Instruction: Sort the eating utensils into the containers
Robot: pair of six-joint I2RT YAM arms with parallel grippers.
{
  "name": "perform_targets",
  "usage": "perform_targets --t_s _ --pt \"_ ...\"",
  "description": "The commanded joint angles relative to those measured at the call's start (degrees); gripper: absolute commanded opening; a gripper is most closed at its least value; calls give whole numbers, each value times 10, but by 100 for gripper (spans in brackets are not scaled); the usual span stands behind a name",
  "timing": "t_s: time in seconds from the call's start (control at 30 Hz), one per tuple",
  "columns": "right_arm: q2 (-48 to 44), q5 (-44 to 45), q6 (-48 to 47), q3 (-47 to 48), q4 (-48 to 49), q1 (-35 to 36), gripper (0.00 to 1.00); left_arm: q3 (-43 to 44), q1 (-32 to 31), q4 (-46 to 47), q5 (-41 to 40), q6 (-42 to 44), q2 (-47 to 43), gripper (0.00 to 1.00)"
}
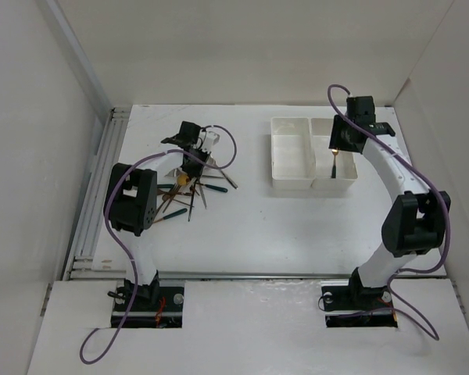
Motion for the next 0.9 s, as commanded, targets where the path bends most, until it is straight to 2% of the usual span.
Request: perform_targets --t_s 0.0,0.1,0.23,0.3,0.33,0.37,0.5,0.57,0.63,0.7,0.87 --pt "-30 -14 4 2 3 2 52 13 -3 -25 14 -21 -24 0" --pt "-42 -14 4 7 -3 14 52 43 -3 -36 53 -43 -41 0" --pt "-73 -32 -2 -1 23 48 63 91 -3 -51 81 -76 -62 0" --pt "-91 -45 -2 -17 45 83 82 114 -3 -46 95 -106 -69 0" --pt "-109 -53 -2 -24 72 98 83 119 -3 -40 100 -116 -75 0" --pt "-117 -53 7 -31 87 112 100 129 -3 -40 111 -124 -80 0" --pt "-144 -106 56 -76 189 184 100 147 -3 -21 123 -173 -92 0" --pt "-144 -132 88 -117 281 229 100 147 -3 -5 128 -221 -107 0" --pt "-124 -164 136 -125 333 277 100 141 -3 31 135 -261 -125 0" --pt "-78 -183 163 -95 377 322 100 132 -3 63 146 -321 -142 0" --pt "19 -225 219 -19 415 353 93 123 -3 76 155 -392 -150 0"
